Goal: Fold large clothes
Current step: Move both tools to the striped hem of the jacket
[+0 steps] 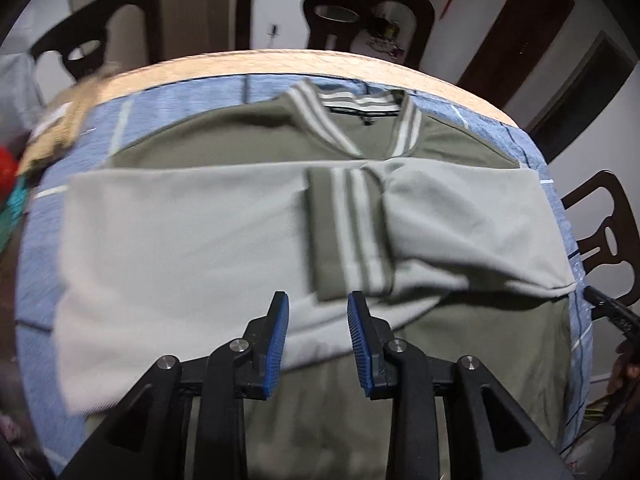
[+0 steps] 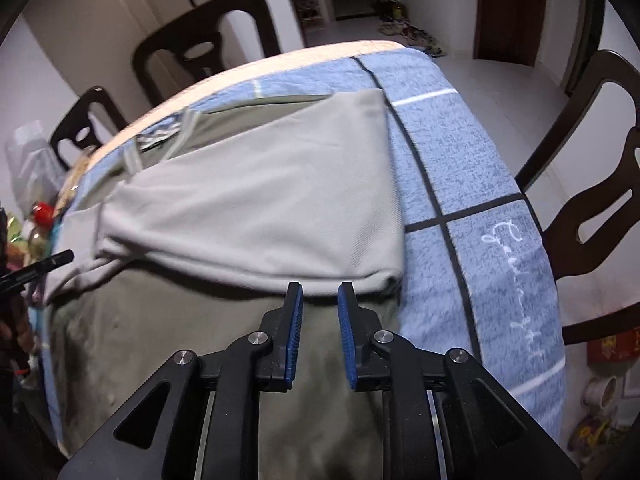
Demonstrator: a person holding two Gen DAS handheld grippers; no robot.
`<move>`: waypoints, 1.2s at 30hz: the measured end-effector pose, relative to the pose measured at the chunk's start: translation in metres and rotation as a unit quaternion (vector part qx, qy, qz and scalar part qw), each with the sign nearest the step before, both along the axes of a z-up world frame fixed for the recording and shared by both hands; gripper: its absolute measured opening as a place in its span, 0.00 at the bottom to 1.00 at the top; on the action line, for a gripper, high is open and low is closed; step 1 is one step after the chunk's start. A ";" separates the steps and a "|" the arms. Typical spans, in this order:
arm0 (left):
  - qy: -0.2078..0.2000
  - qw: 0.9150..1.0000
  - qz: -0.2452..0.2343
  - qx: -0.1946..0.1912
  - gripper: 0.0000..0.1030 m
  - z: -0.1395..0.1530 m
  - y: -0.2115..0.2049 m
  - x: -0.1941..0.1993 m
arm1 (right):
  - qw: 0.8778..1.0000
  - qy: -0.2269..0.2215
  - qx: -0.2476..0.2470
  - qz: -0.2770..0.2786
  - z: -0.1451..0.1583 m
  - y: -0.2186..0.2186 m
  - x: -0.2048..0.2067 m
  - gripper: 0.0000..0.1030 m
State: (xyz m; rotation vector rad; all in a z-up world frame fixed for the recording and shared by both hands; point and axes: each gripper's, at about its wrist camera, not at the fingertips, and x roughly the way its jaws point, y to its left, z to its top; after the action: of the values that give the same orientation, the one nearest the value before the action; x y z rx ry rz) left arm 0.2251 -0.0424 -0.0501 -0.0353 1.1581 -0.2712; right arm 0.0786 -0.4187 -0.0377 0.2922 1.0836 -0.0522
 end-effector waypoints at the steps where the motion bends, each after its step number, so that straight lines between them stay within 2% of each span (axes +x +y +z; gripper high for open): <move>1: -0.003 1.000 0.004 0.004 0.35 0.003 0.005 -0.008 | 1.000 0.000 0.000 0.005 0.003 0.005 -0.005 0.25; 5: -0.014 0.999 0.024 0.027 0.37 0.011 0.021 -0.040 | 1.000 -0.002 0.004 0.024 0.014 0.024 -0.024 0.27; 15: -0.042 0.996 0.066 0.034 0.37 0.027 0.050 -0.110 | 0.998 -0.014 0.003 0.064 0.031 0.064 -0.070 0.27; 24: -0.019 0.997 0.071 0.036 0.37 0.014 0.068 -0.157 | 0.998 0.023 0.034 0.053 0.006 0.076 -0.111 0.27; 26: -0.014 0.996 0.070 0.044 0.37 0.010 0.072 -0.167 | 0.998 0.027 0.037 0.046 0.004 0.074 -0.122 0.33; 27: -0.011 0.996 0.070 0.047 0.37 0.009 0.075 -0.170 | 0.998 0.028 0.037 0.043 0.004 0.073 -0.125 0.45; 28: -0.008 0.996 0.072 0.049 0.37 0.008 0.077 -0.174 | 0.998 0.028 0.038 0.043 0.003 0.073 -0.129 0.52; 36: -0.011 0.996 0.077 0.044 0.37 0.013 0.076 -0.181 | 0.998 0.014 0.028 0.058 0.012 0.080 -0.142 0.52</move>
State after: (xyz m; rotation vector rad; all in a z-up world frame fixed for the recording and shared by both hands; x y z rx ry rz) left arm 0.0439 0.0338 -0.0366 -0.0439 1.1372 -0.0841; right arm -0.0638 -0.3389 -0.0255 0.2801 1.1300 0.0780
